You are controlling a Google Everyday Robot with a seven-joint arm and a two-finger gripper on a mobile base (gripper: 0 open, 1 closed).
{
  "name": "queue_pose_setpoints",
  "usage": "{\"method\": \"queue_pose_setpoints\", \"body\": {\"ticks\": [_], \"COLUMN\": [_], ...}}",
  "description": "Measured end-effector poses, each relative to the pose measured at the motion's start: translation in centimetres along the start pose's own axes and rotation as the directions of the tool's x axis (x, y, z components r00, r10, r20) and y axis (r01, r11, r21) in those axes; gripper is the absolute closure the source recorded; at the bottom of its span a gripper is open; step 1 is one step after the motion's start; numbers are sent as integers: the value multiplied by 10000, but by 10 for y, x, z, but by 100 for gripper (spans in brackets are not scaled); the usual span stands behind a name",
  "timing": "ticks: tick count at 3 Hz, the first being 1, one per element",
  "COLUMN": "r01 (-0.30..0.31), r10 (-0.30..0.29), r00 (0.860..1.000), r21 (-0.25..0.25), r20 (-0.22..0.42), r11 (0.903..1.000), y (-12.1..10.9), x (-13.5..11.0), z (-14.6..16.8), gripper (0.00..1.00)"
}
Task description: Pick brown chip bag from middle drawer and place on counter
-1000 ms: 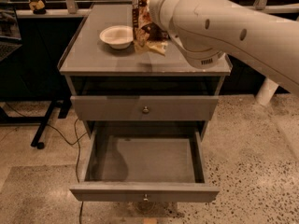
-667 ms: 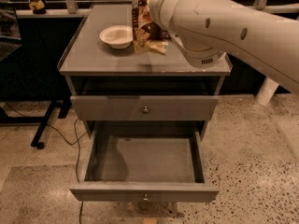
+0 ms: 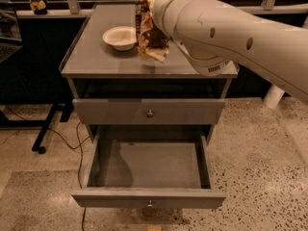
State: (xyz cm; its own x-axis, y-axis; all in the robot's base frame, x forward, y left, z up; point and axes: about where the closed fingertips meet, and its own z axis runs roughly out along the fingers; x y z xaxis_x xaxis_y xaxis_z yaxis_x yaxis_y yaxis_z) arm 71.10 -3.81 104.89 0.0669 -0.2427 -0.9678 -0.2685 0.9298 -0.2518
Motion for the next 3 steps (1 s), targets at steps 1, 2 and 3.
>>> {"method": "queue_pose_setpoints", "body": {"ticks": [1, 2, 3], "r01": [-28, -20, -20], "r10": [28, 19, 19], "r00": [10000, 9994, 9994], "r21": [-36, -33, -33], "r20": [-65, -348, -348], "r11": [10000, 10000, 10000], "y": [2, 3, 3], "x": [8, 27, 27], "z": [-2, -7, -7], "gripper": [11, 0, 0]}}
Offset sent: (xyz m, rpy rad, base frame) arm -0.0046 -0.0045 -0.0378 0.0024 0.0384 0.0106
